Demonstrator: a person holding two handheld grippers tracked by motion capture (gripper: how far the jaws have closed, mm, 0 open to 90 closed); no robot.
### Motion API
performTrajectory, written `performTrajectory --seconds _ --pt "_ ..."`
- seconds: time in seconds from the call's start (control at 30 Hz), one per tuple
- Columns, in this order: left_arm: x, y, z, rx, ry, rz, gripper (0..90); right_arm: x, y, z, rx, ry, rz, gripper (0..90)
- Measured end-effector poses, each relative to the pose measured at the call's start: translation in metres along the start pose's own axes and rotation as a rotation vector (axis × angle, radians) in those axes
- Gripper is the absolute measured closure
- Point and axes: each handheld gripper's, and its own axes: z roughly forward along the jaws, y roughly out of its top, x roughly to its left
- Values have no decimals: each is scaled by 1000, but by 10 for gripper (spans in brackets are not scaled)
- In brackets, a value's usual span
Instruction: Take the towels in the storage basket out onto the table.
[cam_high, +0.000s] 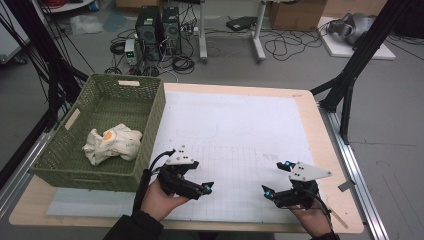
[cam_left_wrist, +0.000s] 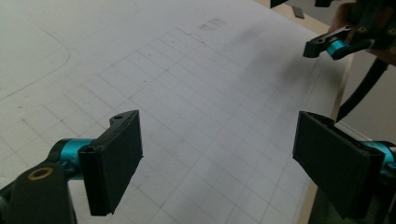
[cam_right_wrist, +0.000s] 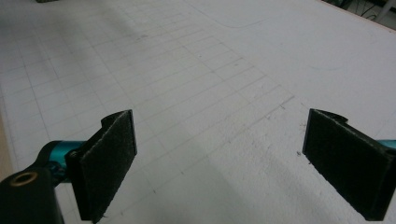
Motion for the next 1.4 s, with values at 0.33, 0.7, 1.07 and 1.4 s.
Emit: performTrajectory --seconds 0.33,0.7,1.07,1.4 --pt "1 15 -12 -31 -97 -32 203 -2 0 -2 -8 -6 -2 90" --pt "5 25 -18 -40 -181 -72 213 -2 0 -1 -8 -5 -1 90" --pt "20 36 -19 -67 -275 -167 222 -2 1 -2 -12 -9 -8 90" --pt "32 43 -34 -138 -318 -217 233 -3 0 -4 -13 -10 -4 90"
